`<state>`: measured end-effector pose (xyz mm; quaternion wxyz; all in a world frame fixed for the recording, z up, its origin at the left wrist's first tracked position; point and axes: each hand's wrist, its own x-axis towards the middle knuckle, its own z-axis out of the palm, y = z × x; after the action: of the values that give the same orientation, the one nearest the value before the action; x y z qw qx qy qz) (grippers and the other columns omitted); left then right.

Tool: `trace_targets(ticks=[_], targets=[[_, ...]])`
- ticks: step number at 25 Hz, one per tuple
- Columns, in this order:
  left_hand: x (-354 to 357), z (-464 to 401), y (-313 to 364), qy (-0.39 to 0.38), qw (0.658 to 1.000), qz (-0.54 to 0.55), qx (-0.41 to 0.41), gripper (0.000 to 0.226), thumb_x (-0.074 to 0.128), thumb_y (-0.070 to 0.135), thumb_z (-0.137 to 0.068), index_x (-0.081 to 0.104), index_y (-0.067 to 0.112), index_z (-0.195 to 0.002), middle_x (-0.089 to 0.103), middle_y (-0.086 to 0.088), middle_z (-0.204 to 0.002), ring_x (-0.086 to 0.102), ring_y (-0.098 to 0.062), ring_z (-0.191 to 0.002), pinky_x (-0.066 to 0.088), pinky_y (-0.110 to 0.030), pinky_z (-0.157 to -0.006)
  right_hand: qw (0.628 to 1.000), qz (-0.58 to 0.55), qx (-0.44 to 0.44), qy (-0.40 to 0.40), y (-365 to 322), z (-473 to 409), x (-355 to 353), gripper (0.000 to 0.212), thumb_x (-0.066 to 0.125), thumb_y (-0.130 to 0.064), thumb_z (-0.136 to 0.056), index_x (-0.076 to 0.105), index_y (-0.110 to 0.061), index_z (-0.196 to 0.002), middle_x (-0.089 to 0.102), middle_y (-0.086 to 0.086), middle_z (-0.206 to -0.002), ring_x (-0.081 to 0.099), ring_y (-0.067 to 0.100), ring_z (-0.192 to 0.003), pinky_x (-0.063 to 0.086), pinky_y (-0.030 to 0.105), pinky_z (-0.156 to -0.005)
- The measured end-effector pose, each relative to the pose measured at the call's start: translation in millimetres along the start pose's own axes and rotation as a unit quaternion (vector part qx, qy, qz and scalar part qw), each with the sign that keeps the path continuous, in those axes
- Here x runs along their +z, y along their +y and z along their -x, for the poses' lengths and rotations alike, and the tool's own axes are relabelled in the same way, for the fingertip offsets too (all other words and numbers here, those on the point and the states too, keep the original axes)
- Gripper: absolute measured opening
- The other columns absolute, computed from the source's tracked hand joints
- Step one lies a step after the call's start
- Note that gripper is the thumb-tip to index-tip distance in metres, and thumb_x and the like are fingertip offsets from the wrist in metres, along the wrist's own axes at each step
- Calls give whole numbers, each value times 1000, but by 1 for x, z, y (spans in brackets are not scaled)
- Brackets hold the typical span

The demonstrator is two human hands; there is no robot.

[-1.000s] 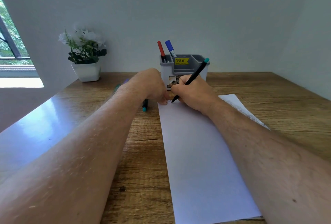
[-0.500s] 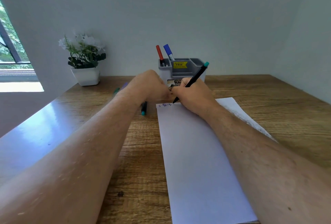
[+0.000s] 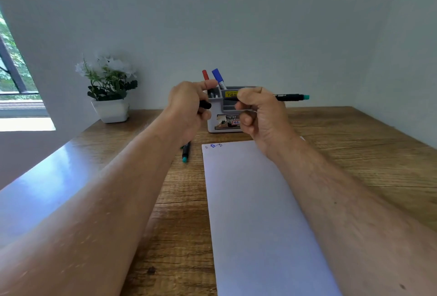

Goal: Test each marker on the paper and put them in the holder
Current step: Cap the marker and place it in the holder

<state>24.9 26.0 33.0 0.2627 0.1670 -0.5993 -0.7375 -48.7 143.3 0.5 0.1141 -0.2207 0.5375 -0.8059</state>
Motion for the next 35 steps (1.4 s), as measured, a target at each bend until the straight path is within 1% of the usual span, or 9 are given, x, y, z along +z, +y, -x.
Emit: trace_targets(ticks=[7,11,15,19,22,27,31,33,35], targets=[[-4,-7,-4,37,995,89,-10,36,34,-3,-95,67,4,-106,59,-13,-100,41,-13,-64,45,-24,-54,998,-50,-16,-42,2,-1,0,24,56,-24,-76,77,-14,-78,73,14,-76,50,12,-42,36,18,-40],[-3,-10,-7,18,997,81,-3,35,35,-2,-97,67,3,-108,62,-11,-98,43,-14,-66,45,-25,-58,999,-26,-13,-36,2,0,1,23,53,-21,-85,75,-12,-85,74,13,-78,50,11,-42,36,18,-40],[-2,-13,-11,-30,997,65,-9,34,38,-1,-96,68,5,-112,65,-16,-112,45,-16,-71,47,-25,-56,1000,7,-5,-20,3,1,2,20,54,-20,-91,71,-11,-94,75,12,-81,52,11,-45,37,18,-40],[-5,-17,-14,0,993,117,-13,21,63,6,-91,64,9,-112,69,-8,-92,57,-9,-62,53,-22,-57,1000,-6,-20,-2,0,1,3,9,65,-20,-90,63,-12,-94,75,12,-82,57,14,-44,39,19,-37],[-11,-21,-16,19,989,143,-17,45,80,12,-78,62,4,-118,74,-8,-84,69,-12,-62,56,-24,-57,999,18,-46,4,-1,2,3,4,73,-15,-85,71,-17,-88,73,10,-74,56,13,-43,41,19,-37],[-13,-23,-18,60,985,163,9,30,77,13,-81,62,7,-106,76,-11,-85,74,-16,-68,55,-22,-54,998,-4,-29,-50,2,3,2,24,53,-21,-93,73,-13,-102,75,15,-87,63,19,-57,45,22,-42],[-15,-24,-17,106,977,181,28,24,75,11,-82,61,11,-101,75,-10,-87,74,-17,-71,56,-23,-57,979,170,-112,-11,4,1,-1,4,65,-17,-90,68,-19,-91,75,2,-77,64,9,-52,45,20,-40],[-18,-26,-17,117,977,173,39,24,74,10,-83,63,12,-103,74,-8,-89,74,-16,-75,57,-24,-60,923,335,-190,-20,10,1,-2,10,74,-19,-84,67,-26,-87,72,-8,-75,67,-1,-63,50,12,-51],[-19,-26,-17,119,978,163,47,22,73,10,-85,64,13,-105,74,-7,-90,74,-15,-77,57,-24,-62,879,417,-230,-38,17,2,-1,14,76,-22,-82,64,-30,-87,68,-17,-79,66,-7,-76,51,8,-61]])
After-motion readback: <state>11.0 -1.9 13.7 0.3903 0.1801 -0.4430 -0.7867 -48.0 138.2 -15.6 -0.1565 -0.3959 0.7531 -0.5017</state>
